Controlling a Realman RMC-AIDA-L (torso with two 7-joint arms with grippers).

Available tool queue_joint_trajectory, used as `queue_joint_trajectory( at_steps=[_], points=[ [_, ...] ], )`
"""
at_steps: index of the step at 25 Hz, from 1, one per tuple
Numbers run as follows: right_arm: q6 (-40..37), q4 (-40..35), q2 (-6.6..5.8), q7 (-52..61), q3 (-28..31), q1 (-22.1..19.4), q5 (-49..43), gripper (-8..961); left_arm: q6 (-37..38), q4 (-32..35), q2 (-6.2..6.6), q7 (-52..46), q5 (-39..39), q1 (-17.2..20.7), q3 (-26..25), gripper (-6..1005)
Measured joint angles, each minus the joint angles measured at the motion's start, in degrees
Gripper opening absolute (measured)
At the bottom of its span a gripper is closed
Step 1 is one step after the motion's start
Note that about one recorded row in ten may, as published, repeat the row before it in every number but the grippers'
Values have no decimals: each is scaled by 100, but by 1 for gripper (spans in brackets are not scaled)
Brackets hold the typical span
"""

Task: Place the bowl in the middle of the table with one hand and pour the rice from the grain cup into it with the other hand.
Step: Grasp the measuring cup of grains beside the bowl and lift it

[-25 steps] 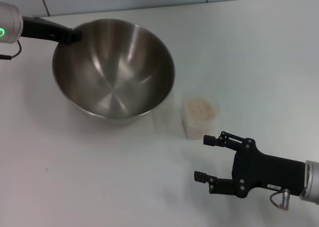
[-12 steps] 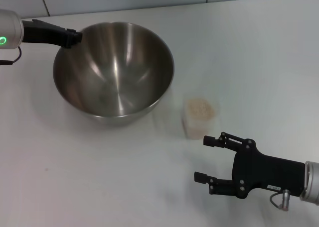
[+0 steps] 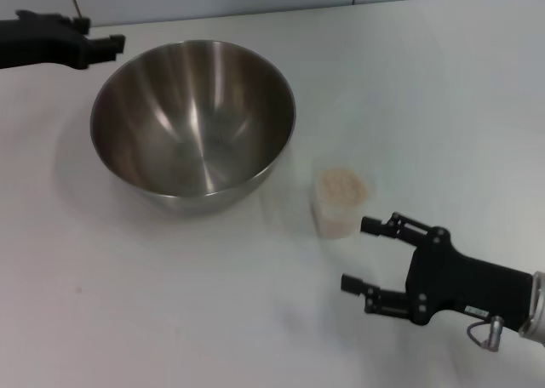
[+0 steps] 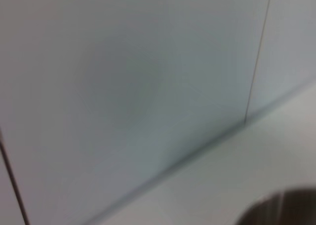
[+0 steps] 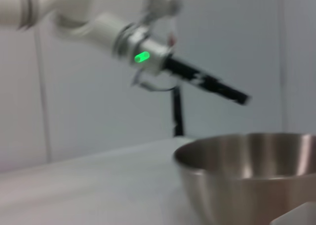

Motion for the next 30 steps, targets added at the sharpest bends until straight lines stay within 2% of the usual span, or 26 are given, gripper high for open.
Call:
queue_joint_trajectory(
  at_steps=[1, 5, 6, 7, 9, 11, 13, 15, 17, 22, 30],
  points=[
    [-41, 39, 1, -117, 144, -66, 0, 825, 7, 304, 4, 503, -791, 482, 100, 554],
    [-243, 216, 3, -631, 613, -352, 7, 825, 171, 578, 20, 2615, -3203, 1656, 467, 695],
    [-329, 288, 6, -800, 894, -482, 8, 825, 275, 499, 24, 3295, -3740, 1892, 567, 707],
    [-329, 288, 6, -800, 894, -482, 8, 824, 432, 328, 22, 4054, -4270, 2116, 632, 719],
    [-398, 368, 13, -958, 1217, -609, 10, 824, 760, -108, 18, 5112, -4899, 2341, 667, 743],
    [-425, 491, 23, -1174, 1619, -765, 11, 824, 1199, -841, 22, 6158, -5439, 2443, 616, 766],
    [-405, 603, 36, -1380, 2080, -914, 12, 824, 1758, -1888, 44, 7274, -5991, 2421, 420, 790],
    [-347, 651, 45, -1471, 2430, -1015, 13, 824, 2150, -2809, 68, 8029, -6181, 2335, 89, 814],
    [-201, 670, 49, -1434, 2692, -1057, 16, 824, 2212, -3053, 71, 8163, -6188, 2323, -25, 814],
    [314, 741, 42, -1240, 2738, -963, 1, 824, 2233, -3637, 36, 8601, -6236, 2337, -152, 815],
    [980, 1003, 35, -1228, 2397, -770, -56, 824, 2227, -3738, 36, 8629, -6241, 2319, -160, 814]
  ],
)
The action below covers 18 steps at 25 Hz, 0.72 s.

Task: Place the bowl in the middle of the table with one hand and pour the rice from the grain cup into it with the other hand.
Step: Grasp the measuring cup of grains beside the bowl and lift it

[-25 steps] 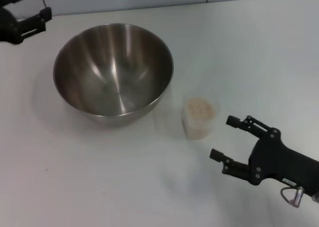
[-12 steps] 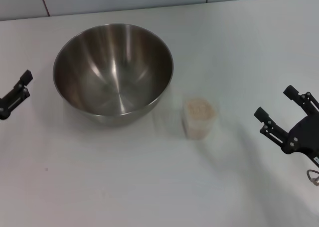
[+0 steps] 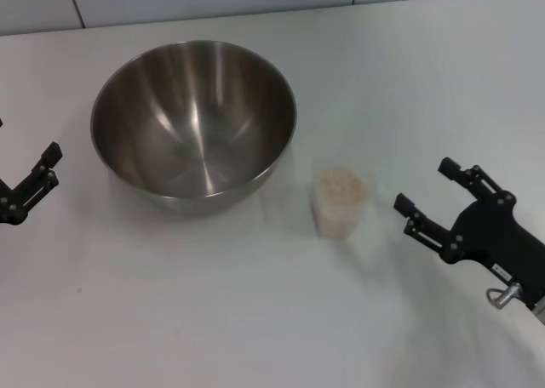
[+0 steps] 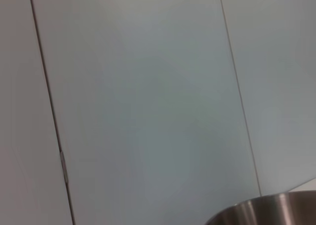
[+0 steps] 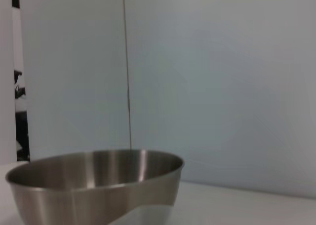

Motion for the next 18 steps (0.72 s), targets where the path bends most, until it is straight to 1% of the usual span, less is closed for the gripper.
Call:
queue_joint_trajectory(
  at_steps=[2, 3, 5, 9, 13, 15, 17, 18],
  points=[
    [162, 41, 4, -2, -40, 24, -1, 824, 0, 0, 0, 0, 0, 0, 0, 814],
    [241, 64, 5, -6, -50, 36, -1, 824, -17, -148, -2, -8, -16, -43, -58, 814],
    [358, 124, 10, -25, -39, 47, 7, 824, -23, -225, 15, -26, -21, -60, -88, 814],
    [528, 204, 11, -28, 31, 88, 45, 824, -22, -230, 20, -42, -8, -60, -74, 815],
    [767, 276, 8, -39, 96, 190, 53, 824, -8, -127, 114, -350, 514, -116, -22, 815],
    [880, 295, 5, -40, 107, 240, 54, 824, 4, -95, 231, -664, 839, -187, -21, 815],
    [976, 320, 4, -42, 108, 286, 54, 824, -3, -97, 301, -818, 1001, -247, -35, 815],
    [1010, 330, 3, -42, 109, 302, 54, 824, -9, -98, 315, -848, 1040, -257, -43, 815]
  ],
)
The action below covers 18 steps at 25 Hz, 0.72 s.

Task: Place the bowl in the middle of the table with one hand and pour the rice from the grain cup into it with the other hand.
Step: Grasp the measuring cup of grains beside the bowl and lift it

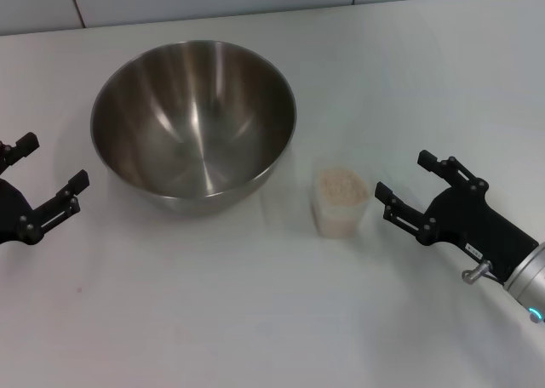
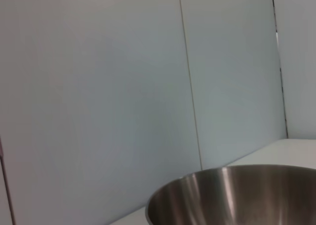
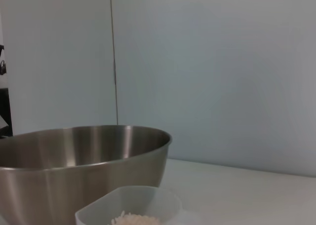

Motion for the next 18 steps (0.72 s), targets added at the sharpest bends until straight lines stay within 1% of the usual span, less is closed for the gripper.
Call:
queue_joint_trajectory(
  at_steps=[5, 10, 18],
  points=[
    [115, 11, -2, 1, 79, 56, 0, 824, -1, 27, 10, -24, 37, -8, -14, 814],
    [141, 18, -2, 1, 121, 78, 0, 824, -9, 73, 55, -69, 53, -17, 16, 814],
    [143, 48, -2, 1, 160, 174, 0, 824, -18, 69, 68, -94, 162, -21, 26, 815]
  ],
)
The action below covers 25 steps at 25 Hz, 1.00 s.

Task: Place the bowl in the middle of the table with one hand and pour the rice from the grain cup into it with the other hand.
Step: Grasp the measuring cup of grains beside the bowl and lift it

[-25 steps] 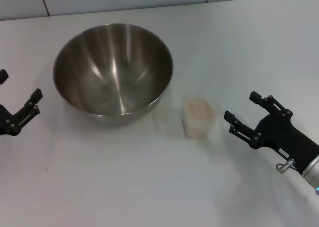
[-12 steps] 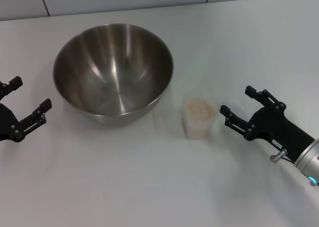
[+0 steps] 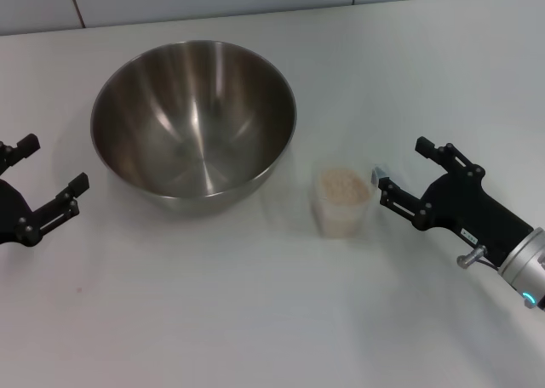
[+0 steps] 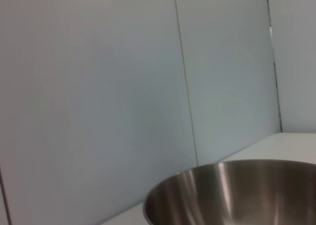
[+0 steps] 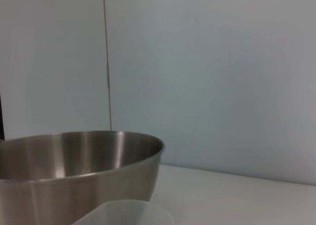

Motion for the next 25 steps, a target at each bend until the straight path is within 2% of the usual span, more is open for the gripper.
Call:
queue_joint_trajectory(
  at_steps=[11, 17, 20, 25],
  points=[
    [254, 113, 1, 0, -1, 155, 0, 825, 16, 264, 23, -302, 200, 6, 6, 814],
    [249, 121, 7, -16, -1, 175, 0, 672, 33, 299, 25, -343, 201, 10, 10, 814],
    [248, 191, 12, -146, -16, 178, 0, 425, 33, 300, 25, -344, 200, 7, 10, 815],
    [274, 318, 17, -399, -42, 140, 0, 209, 44, 303, 23, -344, 206, 11, 10, 814]
  ],
)
